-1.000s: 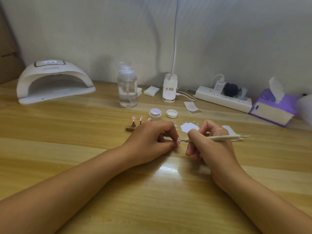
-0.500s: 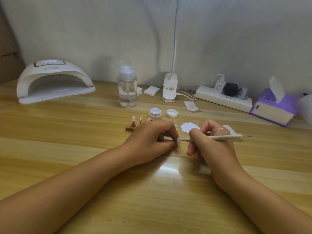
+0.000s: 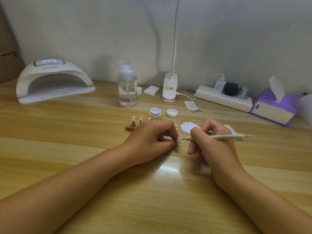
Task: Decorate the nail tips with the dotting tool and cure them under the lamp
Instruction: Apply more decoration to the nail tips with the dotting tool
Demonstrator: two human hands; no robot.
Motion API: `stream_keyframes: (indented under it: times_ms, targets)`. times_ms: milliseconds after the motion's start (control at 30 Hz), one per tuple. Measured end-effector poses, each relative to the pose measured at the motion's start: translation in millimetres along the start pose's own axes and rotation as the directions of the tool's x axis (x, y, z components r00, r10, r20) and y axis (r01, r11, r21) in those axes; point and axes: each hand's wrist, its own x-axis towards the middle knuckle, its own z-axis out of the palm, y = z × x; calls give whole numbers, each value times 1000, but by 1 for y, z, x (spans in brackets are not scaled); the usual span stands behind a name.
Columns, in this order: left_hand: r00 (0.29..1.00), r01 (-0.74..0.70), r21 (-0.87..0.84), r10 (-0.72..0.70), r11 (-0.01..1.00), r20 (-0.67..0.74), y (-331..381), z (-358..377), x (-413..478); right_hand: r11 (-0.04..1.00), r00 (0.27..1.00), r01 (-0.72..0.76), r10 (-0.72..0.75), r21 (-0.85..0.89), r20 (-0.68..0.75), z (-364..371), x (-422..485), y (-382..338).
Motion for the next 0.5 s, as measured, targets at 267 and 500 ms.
stream_keyframes:
  times_ms: [267, 500]
  targets:
    - [1000, 5, -5, -5, 1000, 3, 1, 0, 0, 999, 1000, -12, 13, -32, 26, 0, 1, 2]
    - [1000, 5, -14, -5, 1000, 7, 2, -1, 0, 996, 995, 34, -26, 87, -94, -2, -1, -2]
